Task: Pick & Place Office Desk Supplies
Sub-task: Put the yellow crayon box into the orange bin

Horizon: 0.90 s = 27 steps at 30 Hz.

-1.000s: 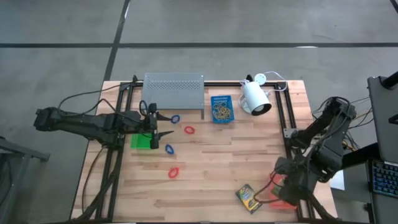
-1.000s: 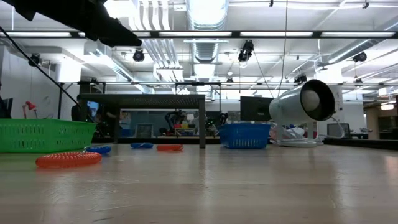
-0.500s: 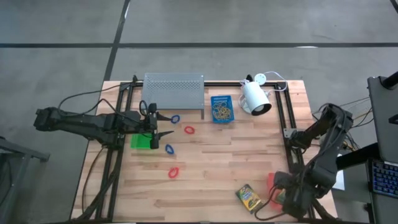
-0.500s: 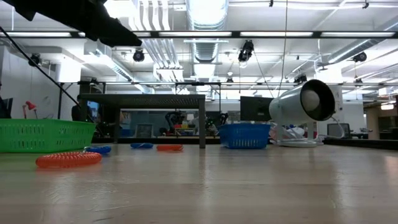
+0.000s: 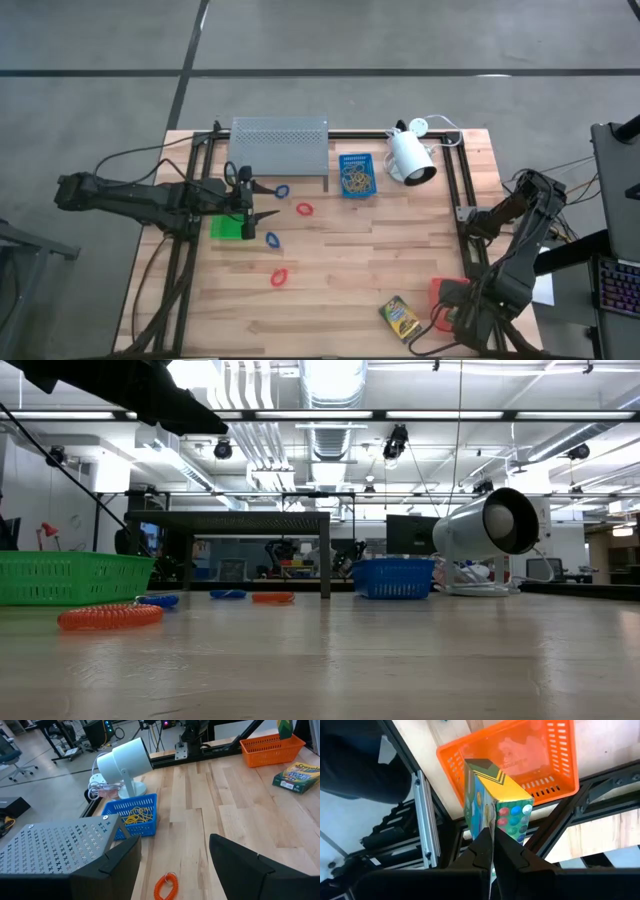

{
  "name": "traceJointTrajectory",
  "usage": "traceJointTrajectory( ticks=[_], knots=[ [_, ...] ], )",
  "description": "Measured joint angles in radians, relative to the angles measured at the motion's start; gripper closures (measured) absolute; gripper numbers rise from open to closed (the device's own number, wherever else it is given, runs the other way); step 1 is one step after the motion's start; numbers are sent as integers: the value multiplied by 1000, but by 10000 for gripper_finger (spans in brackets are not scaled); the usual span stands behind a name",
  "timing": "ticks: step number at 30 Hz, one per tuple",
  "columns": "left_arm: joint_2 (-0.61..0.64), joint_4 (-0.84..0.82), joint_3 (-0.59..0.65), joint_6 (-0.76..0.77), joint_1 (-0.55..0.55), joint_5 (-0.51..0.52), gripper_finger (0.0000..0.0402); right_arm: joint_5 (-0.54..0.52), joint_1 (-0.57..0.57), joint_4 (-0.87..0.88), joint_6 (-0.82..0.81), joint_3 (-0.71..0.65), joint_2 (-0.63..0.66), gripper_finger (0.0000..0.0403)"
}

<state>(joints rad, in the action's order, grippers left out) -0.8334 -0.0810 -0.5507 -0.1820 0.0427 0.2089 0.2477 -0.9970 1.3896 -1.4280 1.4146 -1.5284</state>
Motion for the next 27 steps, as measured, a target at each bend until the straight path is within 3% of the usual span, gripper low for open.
traceJointTrajectory(
  ticks=[15,27],
  knots=[
    [0,0,0,0,0,0,161,15,0,-164,127,-177,3,395],
    [0,0,0,0,0,0,160,15,0,-256,123,-244,3,394]
  ],
)
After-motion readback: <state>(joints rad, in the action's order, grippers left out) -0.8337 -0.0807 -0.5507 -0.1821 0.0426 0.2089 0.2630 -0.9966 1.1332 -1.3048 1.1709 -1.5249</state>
